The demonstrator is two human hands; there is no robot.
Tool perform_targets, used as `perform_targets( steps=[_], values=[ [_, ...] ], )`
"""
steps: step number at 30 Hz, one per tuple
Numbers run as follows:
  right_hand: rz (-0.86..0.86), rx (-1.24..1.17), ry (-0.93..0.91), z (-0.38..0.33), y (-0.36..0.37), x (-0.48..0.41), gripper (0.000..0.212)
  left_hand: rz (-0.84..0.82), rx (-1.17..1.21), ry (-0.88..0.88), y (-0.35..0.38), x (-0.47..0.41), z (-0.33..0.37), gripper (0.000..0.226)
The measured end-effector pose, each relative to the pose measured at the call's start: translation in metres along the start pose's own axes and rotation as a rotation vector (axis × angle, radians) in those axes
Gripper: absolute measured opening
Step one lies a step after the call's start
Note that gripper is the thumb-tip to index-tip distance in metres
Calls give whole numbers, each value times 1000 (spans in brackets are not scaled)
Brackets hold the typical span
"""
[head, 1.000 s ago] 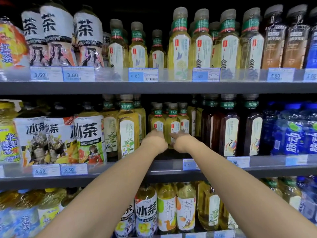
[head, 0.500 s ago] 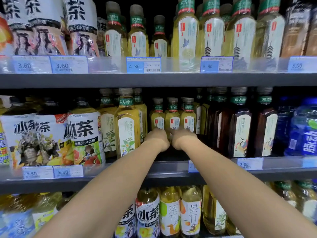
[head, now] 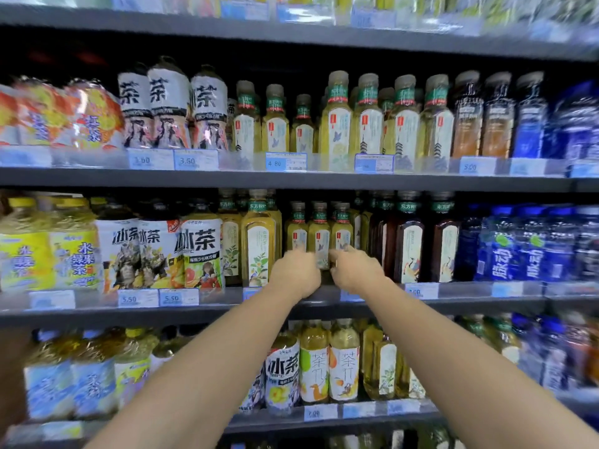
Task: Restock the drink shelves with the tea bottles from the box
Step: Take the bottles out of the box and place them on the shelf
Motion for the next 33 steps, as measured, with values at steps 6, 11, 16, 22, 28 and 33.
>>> perform_targets(
  steps=[6, 11, 16, 22, 28, 33],
  values=[
    [185, -98, -108, -11, 9, 83, 45, 266, -53, 160, -3, 84, 17, 31],
    [230, -132, -133, -7, 68, 145, 34, 279, -44, 281, 61, 152, 27, 22],
    [119, -190, -134, 20, 192, 209, 28, 119, 24, 248, 189, 238, 16, 24],
    [-188, -246, -9, 51, 359, 277, 34, -282, 86, 70, 347, 335, -13, 42],
    [-552, -284, 151, 66, 506, 340, 25, -295, -83, 4, 428, 413, -20, 31],
    [-721, -351, 214, 55, 575, 352, 24, -239, 51, -142, 457, 433, -27, 49]
  ],
)
Point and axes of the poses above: each hand's wrist, its own x-axis away from the middle knuckle, its own y-axis out of the palm, z = x × y, the point moved 8 cm from there along -x, towards the middle knuckle, and after that the axes turned 12 degrees about -x, right-handed, at the moved point
